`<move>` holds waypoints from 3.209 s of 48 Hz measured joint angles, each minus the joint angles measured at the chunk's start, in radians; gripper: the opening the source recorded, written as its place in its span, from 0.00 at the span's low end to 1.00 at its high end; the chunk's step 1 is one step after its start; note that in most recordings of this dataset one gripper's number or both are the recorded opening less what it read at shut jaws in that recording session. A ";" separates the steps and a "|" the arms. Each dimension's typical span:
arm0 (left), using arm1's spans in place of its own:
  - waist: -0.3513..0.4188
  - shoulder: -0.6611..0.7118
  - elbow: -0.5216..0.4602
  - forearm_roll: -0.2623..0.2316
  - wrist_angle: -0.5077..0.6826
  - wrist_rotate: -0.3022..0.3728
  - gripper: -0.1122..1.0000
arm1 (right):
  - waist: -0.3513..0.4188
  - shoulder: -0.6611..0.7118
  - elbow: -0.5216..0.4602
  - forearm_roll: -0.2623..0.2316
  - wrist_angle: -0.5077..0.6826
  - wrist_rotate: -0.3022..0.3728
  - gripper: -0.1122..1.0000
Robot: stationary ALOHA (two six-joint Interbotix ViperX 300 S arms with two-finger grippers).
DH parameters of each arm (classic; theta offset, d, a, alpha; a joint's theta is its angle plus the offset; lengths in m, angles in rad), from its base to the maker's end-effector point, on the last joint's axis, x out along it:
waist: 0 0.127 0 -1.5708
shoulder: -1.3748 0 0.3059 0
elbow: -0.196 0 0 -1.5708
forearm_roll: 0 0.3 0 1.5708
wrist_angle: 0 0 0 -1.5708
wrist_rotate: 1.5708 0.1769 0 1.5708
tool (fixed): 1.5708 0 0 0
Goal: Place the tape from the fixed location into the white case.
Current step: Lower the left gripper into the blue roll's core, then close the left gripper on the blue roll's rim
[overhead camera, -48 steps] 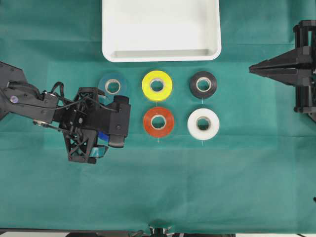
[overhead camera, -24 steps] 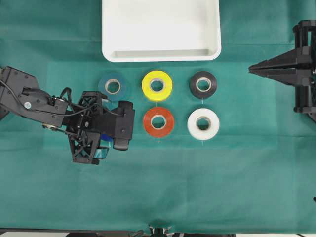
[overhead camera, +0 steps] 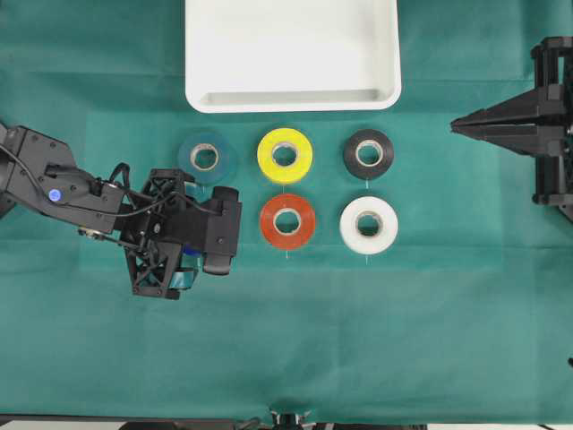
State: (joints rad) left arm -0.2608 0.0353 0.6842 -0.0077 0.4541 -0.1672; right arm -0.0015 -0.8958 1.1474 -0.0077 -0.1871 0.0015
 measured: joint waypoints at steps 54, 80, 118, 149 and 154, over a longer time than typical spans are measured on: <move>0.005 0.003 0.002 0.000 -0.012 0.000 0.32 | 0.000 0.003 0.000 0.000 0.006 -0.002 0.10; 0.005 0.003 0.000 0.000 -0.009 0.000 0.32 | 0.000 0.008 0.002 0.000 0.006 -0.002 0.10; 0.002 -0.100 -0.086 0.000 0.204 -0.002 0.32 | 0.000 0.008 0.002 0.002 0.012 -0.002 0.10; -0.014 -0.285 -0.288 0.005 0.509 0.000 0.32 | 0.000 0.006 -0.008 0.002 0.032 -0.002 0.10; -0.014 -0.296 -0.325 0.008 0.565 0.002 0.32 | 0.000 0.006 -0.008 0.000 0.034 -0.002 0.10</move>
State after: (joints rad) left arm -0.2746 -0.2608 0.3590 0.0000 1.0186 -0.1657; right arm -0.0015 -0.8897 1.1397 -0.0077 -0.1534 0.0000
